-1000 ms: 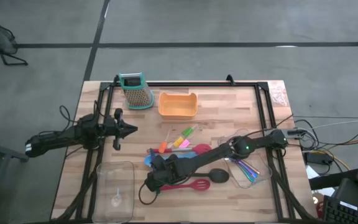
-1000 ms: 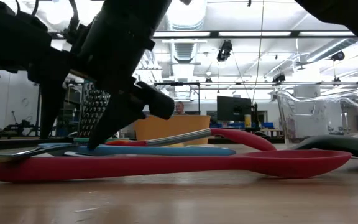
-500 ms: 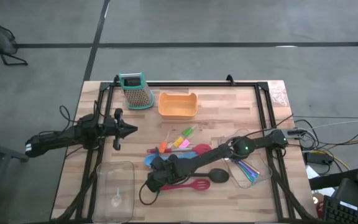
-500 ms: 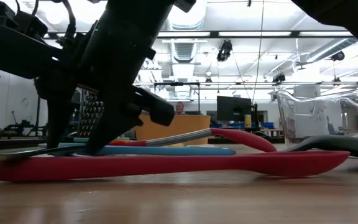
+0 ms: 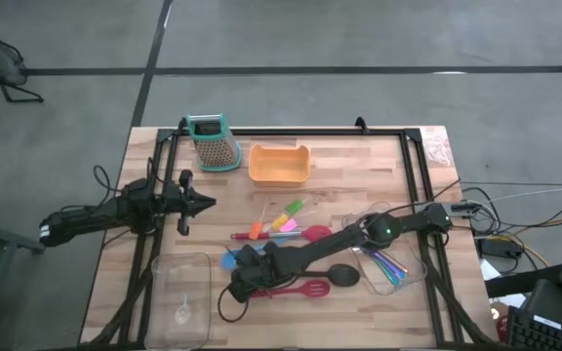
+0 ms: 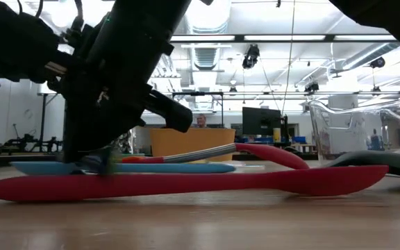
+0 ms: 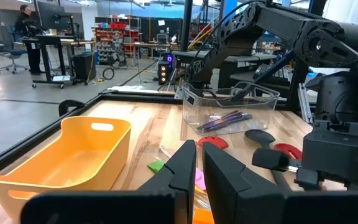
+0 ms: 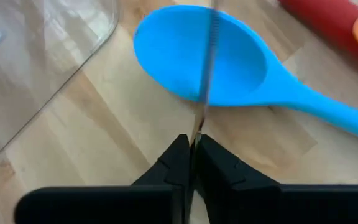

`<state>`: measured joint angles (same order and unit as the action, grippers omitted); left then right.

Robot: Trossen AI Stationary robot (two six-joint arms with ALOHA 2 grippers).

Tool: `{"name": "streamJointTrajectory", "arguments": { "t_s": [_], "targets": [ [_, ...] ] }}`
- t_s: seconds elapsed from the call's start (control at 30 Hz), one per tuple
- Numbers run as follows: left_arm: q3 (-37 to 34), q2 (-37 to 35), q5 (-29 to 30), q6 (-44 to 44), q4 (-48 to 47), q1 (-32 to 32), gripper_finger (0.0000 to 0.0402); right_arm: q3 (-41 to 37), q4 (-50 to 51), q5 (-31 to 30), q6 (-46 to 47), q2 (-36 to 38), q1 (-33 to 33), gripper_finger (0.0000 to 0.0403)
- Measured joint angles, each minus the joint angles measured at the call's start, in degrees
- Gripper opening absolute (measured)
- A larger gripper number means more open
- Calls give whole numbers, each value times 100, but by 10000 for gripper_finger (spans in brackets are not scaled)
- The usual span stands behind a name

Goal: Pick & Place Kitchen Items
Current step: Put the blue knife into the top transparent bin

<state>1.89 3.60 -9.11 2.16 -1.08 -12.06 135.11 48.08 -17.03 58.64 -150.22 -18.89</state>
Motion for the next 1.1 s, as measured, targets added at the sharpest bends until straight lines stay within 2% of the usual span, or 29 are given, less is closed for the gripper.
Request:
{"name": "streamJointTrajectory", "arguments": {
  "t_s": [0.13, 0.5, 0.9, 1.1],
  "targets": [
    [0, 0, -1, -1, 0, -1, 35, 0, 121, 239, 20, 16, 2, 15],
    [0, 0, 0, -1, 0, 1, 35, -19, 817, 236, 73, 199, -87, 13],
    [0, -2, -1, -1, 0, 1, 35, -24, 2216, -491, 481, 797, -376, 13],
    [0, -2, 1, 0, 0, 1, 35, -22, 3496, -881, 1237, 1159, -576, 13]
  ]
}}
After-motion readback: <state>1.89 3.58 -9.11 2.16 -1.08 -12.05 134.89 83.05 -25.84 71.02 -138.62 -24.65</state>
